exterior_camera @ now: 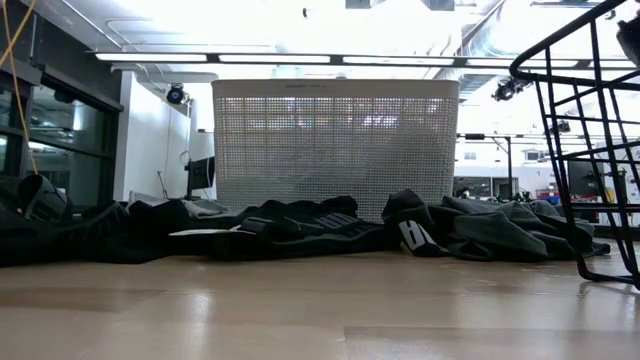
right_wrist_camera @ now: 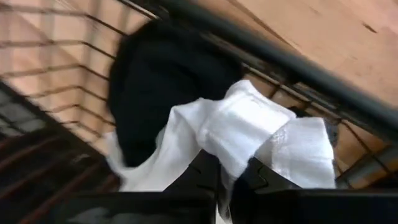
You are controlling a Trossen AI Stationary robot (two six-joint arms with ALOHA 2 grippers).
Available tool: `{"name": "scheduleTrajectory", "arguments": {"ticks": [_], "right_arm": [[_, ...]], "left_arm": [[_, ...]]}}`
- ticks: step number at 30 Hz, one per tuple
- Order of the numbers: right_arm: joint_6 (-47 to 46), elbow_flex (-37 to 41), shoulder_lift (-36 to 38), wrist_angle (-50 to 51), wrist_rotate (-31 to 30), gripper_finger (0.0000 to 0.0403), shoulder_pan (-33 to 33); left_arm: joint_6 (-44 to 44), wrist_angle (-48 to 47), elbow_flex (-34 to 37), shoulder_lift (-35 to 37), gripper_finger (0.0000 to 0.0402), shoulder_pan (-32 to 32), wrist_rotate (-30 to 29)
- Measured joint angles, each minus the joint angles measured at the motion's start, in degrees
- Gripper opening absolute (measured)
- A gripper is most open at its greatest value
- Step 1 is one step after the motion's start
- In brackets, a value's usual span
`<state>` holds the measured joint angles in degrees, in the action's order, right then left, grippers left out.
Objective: Pick & Place Cloths
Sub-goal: Put the white boxer into the wire basket
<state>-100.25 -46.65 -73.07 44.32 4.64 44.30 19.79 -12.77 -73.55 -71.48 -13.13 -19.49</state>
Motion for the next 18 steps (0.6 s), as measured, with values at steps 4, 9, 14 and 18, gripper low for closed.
{"name": "scheduleTrajectory", "arguments": {"ticks": [4, 9, 14, 18], "right_arm": [[-0.54, -0.37, -4.09, 0.91, 1.18, 0.0005, 1.48], [-2.3, -0.03, -6.38, 0.42, 2.22, 0.0005, 2.79], [-2.12, 0.07, -6.21, -1.16, 5.26, 0.002, 2.9], [-1.7, -0.05, -5.76, -3.12, 6.46, 0.0056, 2.9]], "left_arm": [[0.0, -0.86, -0.01, 0.0, 0.0328, -0.01, 0.0], [0.0, -0.86, -0.01, 0.0, 0.0328, -0.01, 0.0], [0.0, -0.74, -0.01, 0.0, 0.0328, 0.01, 0.0], [0.0, -0.73, 0.01, 0.0, 0.0328, 0.01, 0.0]]}}
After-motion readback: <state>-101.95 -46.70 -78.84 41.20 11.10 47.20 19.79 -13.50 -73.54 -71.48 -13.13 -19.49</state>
